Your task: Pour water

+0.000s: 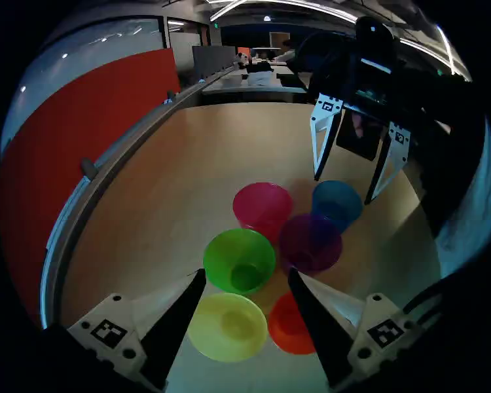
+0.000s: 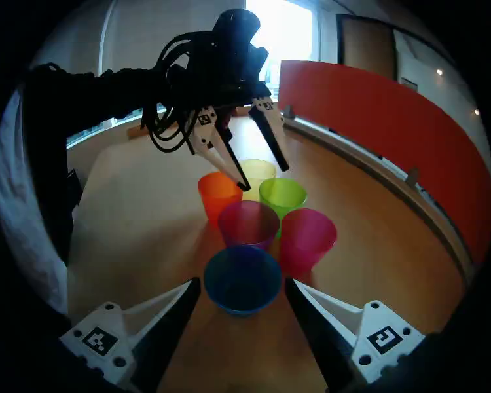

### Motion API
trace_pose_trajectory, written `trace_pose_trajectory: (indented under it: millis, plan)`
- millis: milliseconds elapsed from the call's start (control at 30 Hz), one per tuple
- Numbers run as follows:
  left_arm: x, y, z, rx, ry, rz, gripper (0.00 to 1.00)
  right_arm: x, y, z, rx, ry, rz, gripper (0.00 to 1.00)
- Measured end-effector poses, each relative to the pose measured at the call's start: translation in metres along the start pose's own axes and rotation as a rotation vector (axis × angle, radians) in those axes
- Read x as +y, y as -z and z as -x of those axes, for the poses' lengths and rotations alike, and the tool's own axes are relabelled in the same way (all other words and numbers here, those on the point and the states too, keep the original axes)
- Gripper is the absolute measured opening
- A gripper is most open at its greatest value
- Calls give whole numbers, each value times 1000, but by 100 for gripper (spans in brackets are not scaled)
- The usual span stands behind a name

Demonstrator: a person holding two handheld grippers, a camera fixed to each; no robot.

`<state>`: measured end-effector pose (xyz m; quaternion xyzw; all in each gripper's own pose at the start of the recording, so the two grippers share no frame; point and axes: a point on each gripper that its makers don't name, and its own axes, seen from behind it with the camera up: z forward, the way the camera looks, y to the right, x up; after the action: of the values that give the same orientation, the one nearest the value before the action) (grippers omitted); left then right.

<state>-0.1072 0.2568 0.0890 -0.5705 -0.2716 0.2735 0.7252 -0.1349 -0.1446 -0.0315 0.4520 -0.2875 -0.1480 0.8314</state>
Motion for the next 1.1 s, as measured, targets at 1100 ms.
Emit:
trace_pose_trajectory:
  millis: [1100]
  plan:
    - [-8,-35,10,-57,11,3,93,0,-3,7,-5,-7,-9,100]
